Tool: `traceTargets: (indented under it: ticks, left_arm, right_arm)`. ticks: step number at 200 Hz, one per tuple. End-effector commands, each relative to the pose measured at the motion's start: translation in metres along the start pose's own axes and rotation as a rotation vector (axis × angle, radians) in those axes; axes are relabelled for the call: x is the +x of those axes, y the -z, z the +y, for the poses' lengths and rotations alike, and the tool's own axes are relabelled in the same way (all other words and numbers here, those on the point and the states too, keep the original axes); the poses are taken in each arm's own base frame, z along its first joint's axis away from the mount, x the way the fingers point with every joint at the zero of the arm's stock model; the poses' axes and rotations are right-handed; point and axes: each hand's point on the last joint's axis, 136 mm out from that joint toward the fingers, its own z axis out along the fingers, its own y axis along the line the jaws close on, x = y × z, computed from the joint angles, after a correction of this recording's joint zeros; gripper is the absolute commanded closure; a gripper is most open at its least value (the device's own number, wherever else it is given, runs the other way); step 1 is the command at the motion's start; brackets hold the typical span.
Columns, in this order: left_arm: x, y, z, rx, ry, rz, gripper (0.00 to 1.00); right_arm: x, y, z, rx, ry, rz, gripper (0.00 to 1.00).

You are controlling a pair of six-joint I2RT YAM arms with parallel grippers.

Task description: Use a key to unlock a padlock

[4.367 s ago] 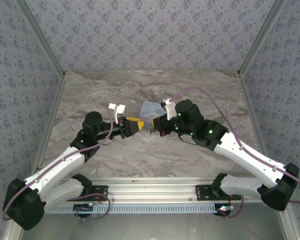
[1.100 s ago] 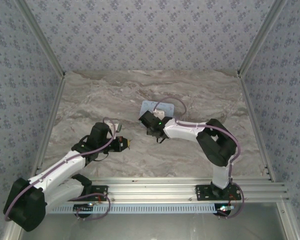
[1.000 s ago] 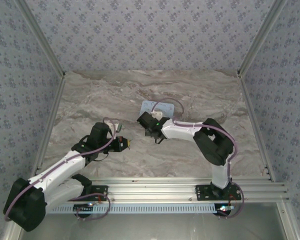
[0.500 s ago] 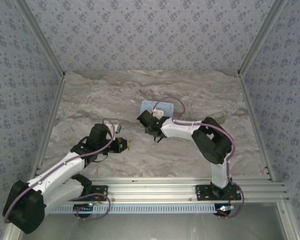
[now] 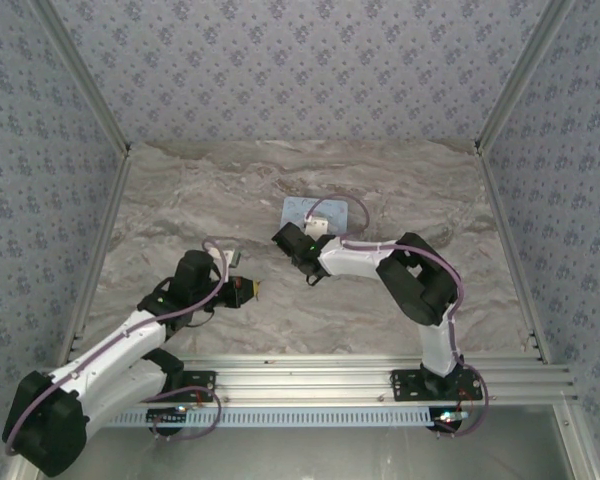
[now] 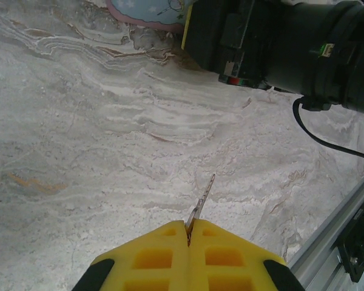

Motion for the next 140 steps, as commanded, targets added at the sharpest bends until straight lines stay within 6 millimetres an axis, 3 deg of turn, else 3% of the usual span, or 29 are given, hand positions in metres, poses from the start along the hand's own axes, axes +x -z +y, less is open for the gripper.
traceTargets:
  ticks: [1, 35, 91, 140]
  left_arm:
    - [-0.001, 0.002, -0.007, 0.039, -0.028, -0.004, 1.0]
    - [0.001, 0.003, -0.01, 0.055, -0.051, 0.001, 1.0]
    - [0.004, 0.003, -0.018, 0.097, -0.142, 0.016, 1.0]
    - [0.005, -0.011, -0.023, 0.154, -0.233, 0.034, 1.0]
  right_arm:
    - [-0.004, -0.005, -0.004, 0.034, 0.017, -0.021, 0.8]
    - [-0.003, 0.002, -0.003, 0.014, 0.056, 0.009, 0.89]
    - [0.004, 0.03, 0.015, -0.126, 0.131, 0.164, 0.96]
    - [0.001, 0.046, 0.029, -0.307, 0.048, 0.271, 1.0]
